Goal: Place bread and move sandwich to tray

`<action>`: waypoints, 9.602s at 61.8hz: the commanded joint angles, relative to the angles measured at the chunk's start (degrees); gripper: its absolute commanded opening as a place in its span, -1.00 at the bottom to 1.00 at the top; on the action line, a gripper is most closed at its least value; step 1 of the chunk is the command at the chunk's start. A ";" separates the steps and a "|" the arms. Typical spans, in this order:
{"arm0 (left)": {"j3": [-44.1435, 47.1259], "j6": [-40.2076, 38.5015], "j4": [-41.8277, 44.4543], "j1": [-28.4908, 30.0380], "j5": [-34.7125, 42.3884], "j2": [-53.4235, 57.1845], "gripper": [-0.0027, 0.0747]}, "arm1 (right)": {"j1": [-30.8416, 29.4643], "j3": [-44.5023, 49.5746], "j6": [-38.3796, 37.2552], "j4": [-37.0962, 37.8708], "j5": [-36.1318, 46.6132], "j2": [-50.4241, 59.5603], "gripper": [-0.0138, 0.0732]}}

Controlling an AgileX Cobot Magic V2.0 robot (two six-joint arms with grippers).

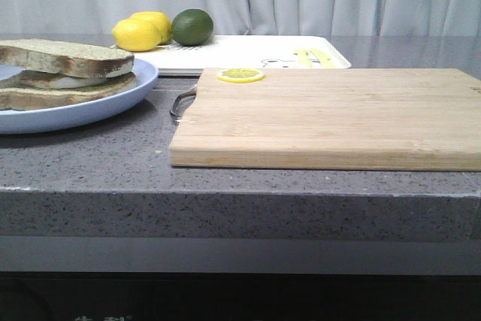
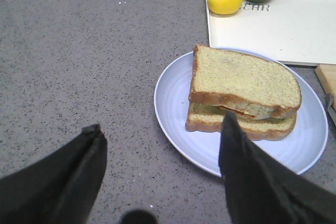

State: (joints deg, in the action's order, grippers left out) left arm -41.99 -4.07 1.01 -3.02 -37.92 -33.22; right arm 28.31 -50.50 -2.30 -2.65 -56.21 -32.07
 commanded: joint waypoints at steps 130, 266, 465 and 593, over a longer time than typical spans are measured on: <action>-26.37 29.05 -47.00 20.96 -18.22 -58.38 0.25 | -0.32 0.13 -0.01 0.47 3.37 1.31 0.24; -72.68 12.18 -51.88 0.20 -20.98 -79.37 -0.98 | -0.32 0.13 -0.01 0.47 3.26 1.31 0.24; 1.33 25.26 -22.39 -11.48 8.71 1.37 -0.32 | -0.32 0.13 -0.01 0.48 2.80 1.31 0.24; 9.45 25.26 -21.09 -2.93 12.03 16.39 -0.98 | -0.32 0.25 -0.01 0.48 2.56 1.31 -0.84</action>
State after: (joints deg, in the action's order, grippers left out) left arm -32.82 21.17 -19.73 -7.60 -31.44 -18.54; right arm 28.31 -49.12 -2.52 -2.43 -57.30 -30.48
